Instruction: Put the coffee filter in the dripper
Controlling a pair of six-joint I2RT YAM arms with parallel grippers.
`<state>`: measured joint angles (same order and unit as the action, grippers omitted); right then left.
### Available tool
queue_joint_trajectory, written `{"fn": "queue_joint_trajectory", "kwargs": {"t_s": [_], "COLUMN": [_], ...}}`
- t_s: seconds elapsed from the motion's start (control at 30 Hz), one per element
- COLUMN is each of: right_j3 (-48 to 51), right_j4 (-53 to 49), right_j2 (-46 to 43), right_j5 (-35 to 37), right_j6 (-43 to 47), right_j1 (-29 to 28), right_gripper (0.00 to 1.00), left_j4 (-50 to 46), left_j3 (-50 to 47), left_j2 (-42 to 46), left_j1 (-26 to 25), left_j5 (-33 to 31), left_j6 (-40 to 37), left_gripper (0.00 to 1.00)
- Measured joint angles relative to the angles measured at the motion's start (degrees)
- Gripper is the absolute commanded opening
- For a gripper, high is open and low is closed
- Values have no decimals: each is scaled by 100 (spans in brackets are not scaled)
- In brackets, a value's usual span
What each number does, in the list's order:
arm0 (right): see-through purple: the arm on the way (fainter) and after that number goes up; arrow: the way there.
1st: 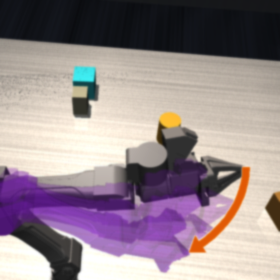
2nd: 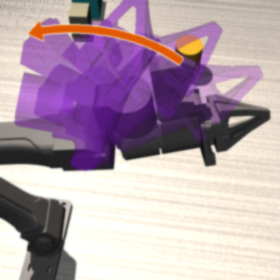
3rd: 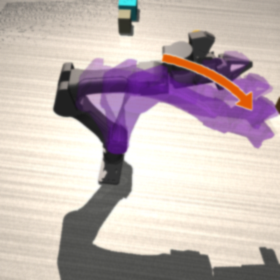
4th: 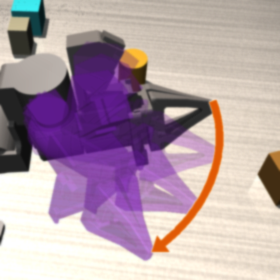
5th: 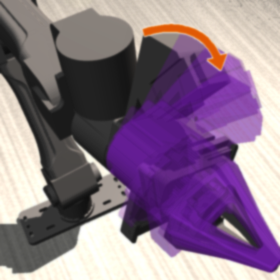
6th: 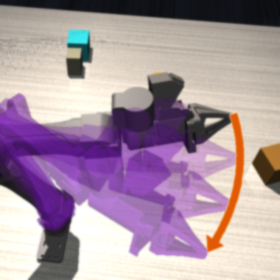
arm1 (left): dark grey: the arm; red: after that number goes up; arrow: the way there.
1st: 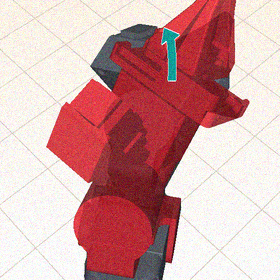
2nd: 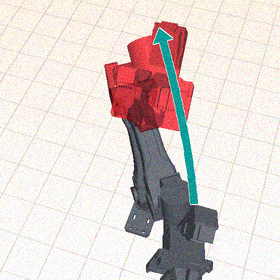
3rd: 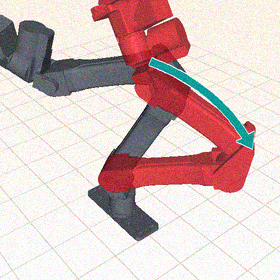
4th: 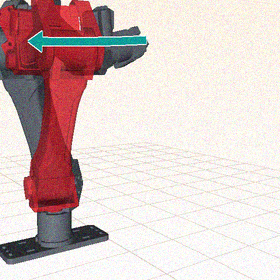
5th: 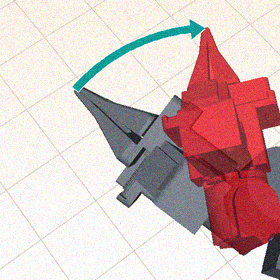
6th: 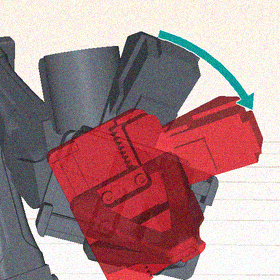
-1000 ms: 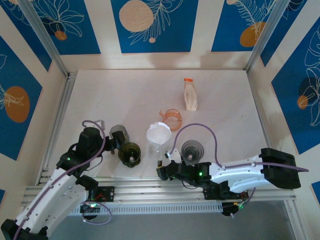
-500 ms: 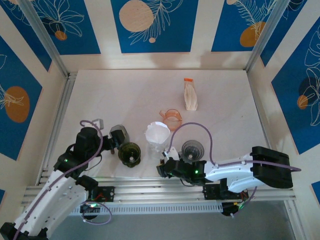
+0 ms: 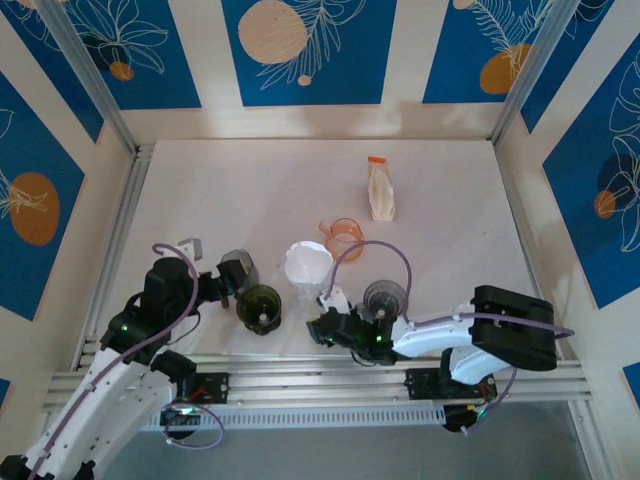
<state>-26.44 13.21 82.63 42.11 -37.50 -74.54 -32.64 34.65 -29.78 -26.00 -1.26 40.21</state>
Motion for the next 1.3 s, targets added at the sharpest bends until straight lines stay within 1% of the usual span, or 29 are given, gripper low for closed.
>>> {"fn": "queue_joint_trajectory", "kwargs": {"t_s": [0.23,0.47,0.6,1.0,1.3], "right_j3": [-186,-522,-824,-2140,-3351], "right_j4": [293,551,697,909,859], "right_j2": [380,804,1134,2291,3189], "right_j5": [11,-28,-166,-789,-1305], "right_j6": [107,247,413,896,1143], "right_j1": [210,625,920,1665,2131], "right_gripper": [61,60,60,59,59], "left_j4": [-2,-57,-151,-323,-426], "left_j3": [-2,-24,-76,-101,-98], "left_j2": [11,138,258,439,439], "left_j1": [2,2,2,2,2], "left_j5": [22,22,22,-52,-181], "left_j6": [9,46,94,192,190], "left_gripper": [98,97,98,98,98]}}
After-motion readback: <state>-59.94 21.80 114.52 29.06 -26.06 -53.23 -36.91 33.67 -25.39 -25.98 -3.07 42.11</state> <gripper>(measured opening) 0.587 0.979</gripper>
